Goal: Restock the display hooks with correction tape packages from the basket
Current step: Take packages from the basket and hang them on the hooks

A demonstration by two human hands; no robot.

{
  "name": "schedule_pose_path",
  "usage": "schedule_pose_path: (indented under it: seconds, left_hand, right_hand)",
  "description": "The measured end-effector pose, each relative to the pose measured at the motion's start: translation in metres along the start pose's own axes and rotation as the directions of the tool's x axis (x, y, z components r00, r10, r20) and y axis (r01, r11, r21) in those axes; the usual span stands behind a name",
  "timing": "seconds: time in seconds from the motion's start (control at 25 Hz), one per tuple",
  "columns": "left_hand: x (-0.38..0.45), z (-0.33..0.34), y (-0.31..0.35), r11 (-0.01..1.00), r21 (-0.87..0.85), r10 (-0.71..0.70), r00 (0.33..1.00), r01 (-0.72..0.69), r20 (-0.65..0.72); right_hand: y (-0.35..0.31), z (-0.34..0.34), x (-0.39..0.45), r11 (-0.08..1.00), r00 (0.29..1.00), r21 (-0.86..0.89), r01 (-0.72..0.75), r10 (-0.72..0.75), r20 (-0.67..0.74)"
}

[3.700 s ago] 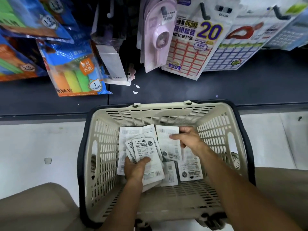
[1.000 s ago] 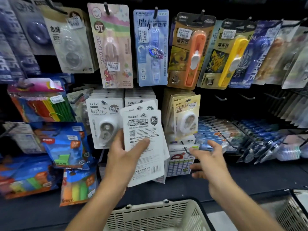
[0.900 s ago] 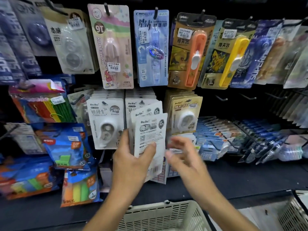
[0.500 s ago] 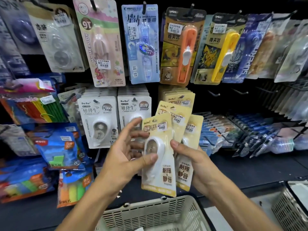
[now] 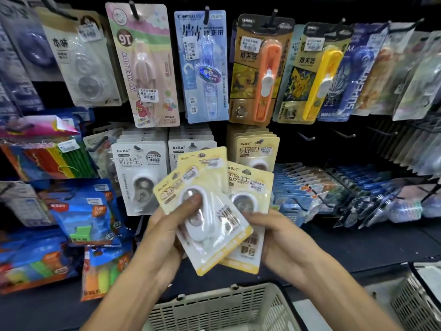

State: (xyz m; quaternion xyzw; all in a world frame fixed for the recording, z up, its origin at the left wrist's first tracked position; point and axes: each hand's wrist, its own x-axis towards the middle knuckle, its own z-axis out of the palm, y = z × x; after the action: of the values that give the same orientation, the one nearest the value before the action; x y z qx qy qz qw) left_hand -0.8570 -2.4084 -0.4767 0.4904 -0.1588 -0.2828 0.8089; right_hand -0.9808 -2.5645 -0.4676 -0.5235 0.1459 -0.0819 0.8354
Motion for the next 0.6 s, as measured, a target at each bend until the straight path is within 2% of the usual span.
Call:
schedule_pose_path:
  seconds: [0.12, 0.24, 0.32, 0.48, 0.6]
  left_hand:
    - [0.002, -0.005, 0.009, 0.999, -0.001, 0.042, 0.999, -0.042, -0.010]
    - [0.004, -0.006, 0.009, 0.996, 0.012, 0.085, 0.996, -0.084, -0.025]
    - [0.003, -0.005, 0.008, 0.992, 0.030, 0.122, 0.992, -0.121, -0.039]
    - [0.000, -0.005, 0.007, 0.985, 0.091, 0.151, 0.988, -0.147, -0.042]
    - [0.000, -0.003, 0.008, 0.975, 0.138, 0.180, 0.983, -0.174, -0.029]
  right_hand:
    - [-0.004, -0.002, 0.002, 0.945, 0.980, -0.273, 0.181, -0.196, -0.026]
    - [-0.023, -0.015, 0.015, 0.874, 0.899, -0.389, 0.291, -0.389, -0.201]
    - [-0.036, -0.023, 0.023, 0.839, 0.861, -0.465, 0.281, -0.435, -0.264]
    - [-0.039, -0.030, 0.025, 0.865, 0.795, -0.424, 0.267, -0.447, -0.410]
    - [-0.038, -0.035, 0.023, 0.852, 0.749, -0.482, 0.206, -0.454, -0.482]
